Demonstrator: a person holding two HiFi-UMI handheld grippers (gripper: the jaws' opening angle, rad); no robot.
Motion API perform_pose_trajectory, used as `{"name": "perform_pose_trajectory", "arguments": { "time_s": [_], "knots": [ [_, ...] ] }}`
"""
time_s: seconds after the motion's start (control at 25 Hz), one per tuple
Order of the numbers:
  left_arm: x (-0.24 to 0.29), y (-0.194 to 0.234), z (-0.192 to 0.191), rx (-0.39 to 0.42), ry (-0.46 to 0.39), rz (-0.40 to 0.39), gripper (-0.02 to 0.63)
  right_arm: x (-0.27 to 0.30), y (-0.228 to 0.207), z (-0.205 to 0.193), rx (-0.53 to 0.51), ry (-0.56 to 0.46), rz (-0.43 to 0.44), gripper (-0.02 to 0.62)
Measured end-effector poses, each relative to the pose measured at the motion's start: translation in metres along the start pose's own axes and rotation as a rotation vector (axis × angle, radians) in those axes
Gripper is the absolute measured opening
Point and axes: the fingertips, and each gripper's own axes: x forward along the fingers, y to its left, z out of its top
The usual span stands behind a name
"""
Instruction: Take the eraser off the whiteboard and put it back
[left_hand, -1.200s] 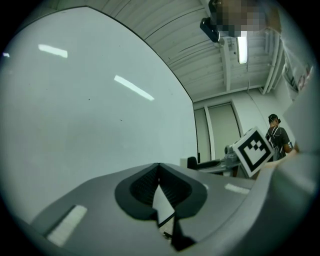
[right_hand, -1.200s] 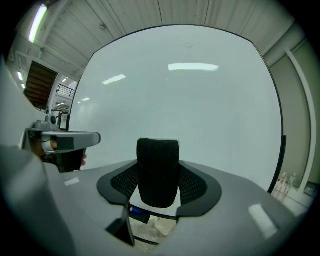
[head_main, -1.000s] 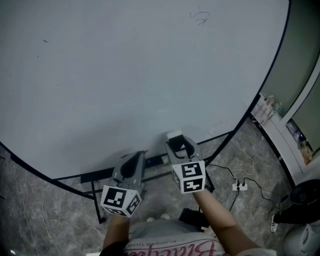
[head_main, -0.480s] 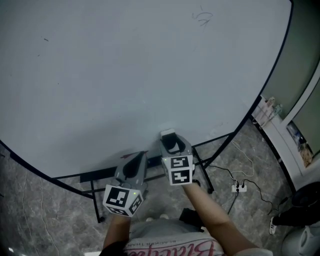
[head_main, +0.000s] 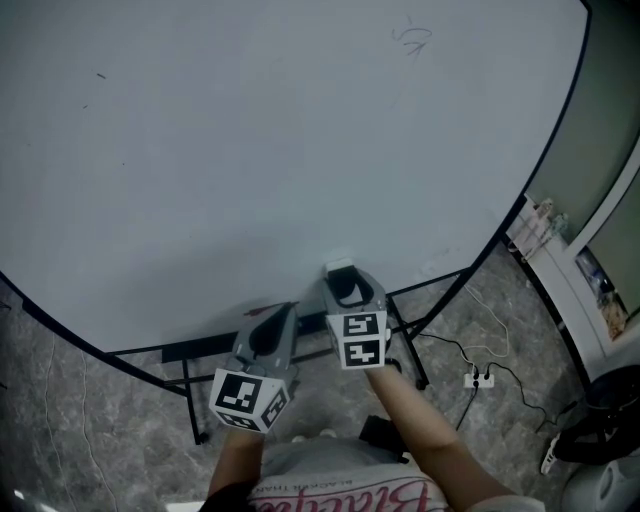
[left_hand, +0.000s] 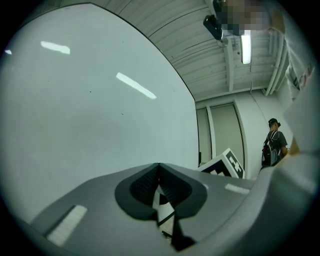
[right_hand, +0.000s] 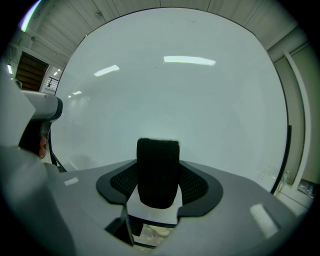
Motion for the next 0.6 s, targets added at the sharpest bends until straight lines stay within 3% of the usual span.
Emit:
{"name": "perform_pose_trajectory", "arguments": {
  "time_s": [0.32, 0.6],
  "knots": [
    [-0.001, 0.002, 0.001, -0.013, -0.012, 0.002, -0.002, -0.001, 0.001, 0.005, -0.01, -0.029, 0.019, 0.282],
    [-0.003, 0.001, -0.001, -0.014, -0.007, -0.004, -0.002, -0.025, 0.0, 0.008, 0.03, -0.017, 0.008, 0.267]
  ]
}}
